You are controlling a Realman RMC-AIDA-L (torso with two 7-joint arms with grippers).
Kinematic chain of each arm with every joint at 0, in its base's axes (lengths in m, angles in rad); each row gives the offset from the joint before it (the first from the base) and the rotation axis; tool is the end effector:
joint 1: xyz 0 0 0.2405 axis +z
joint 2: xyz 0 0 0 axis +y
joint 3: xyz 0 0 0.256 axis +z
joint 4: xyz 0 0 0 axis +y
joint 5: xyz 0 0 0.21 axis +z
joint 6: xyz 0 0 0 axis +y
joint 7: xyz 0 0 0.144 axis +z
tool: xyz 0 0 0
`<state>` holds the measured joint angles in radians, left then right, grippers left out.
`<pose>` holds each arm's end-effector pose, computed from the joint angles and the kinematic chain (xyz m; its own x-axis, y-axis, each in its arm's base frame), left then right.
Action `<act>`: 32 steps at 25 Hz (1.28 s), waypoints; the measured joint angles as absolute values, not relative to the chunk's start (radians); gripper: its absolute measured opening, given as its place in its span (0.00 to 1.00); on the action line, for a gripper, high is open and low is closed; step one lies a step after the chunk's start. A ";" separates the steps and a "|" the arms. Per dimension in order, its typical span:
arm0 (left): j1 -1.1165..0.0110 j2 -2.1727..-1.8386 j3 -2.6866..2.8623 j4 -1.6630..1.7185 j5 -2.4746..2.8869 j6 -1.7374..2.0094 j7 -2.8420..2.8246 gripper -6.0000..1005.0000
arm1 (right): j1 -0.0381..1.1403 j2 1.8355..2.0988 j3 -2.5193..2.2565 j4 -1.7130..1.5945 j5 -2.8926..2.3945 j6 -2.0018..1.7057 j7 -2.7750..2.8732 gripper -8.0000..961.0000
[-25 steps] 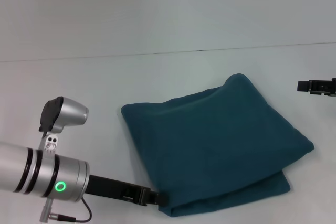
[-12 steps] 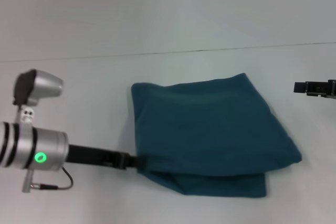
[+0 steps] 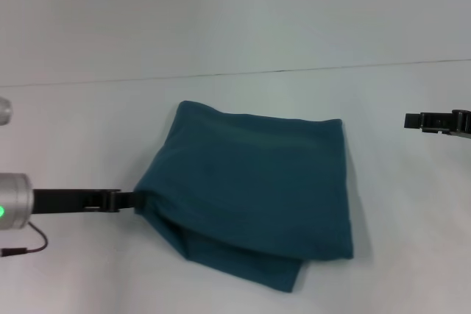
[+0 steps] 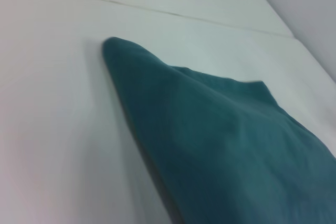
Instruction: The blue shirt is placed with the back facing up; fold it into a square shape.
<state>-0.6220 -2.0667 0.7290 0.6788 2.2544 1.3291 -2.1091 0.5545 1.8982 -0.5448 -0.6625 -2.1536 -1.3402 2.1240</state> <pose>-0.2752 0.3662 -0.0061 0.4549 0.8145 0.3602 0.8869 -0.4507 -0.1010 0.3257 0.3735 0.0956 0.3139 -0.7408 -0.5939 -0.9476 -0.2838 -0.1468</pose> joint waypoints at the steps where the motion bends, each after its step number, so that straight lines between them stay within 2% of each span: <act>1: -0.612 -2.065 0.720 0.679 2.254 1.328 -2.108 0.04 | 0.555 1.899 -0.546 -0.663 -2.154 -1.340 2.124 0.64; 10: -0.556 -2.077 0.710 0.691 2.255 1.379 -2.098 0.06 | 0.563 1.902 -0.551 -0.663 -2.154 -1.335 2.125 0.64; 23: -0.565 -2.094 0.718 0.683 2.247 1.524 -2.058 0.09 | 0.568 1.899 -0.553 -0.663 -2.154 -1.333 2.119 0.64; 32: -0.552 -2.092 0.708 0.687 2.251 1.530 -2.077 0.12 | 0.566 1.899 -0.554 -0.663 -2.154 -1.331 2.117 0.64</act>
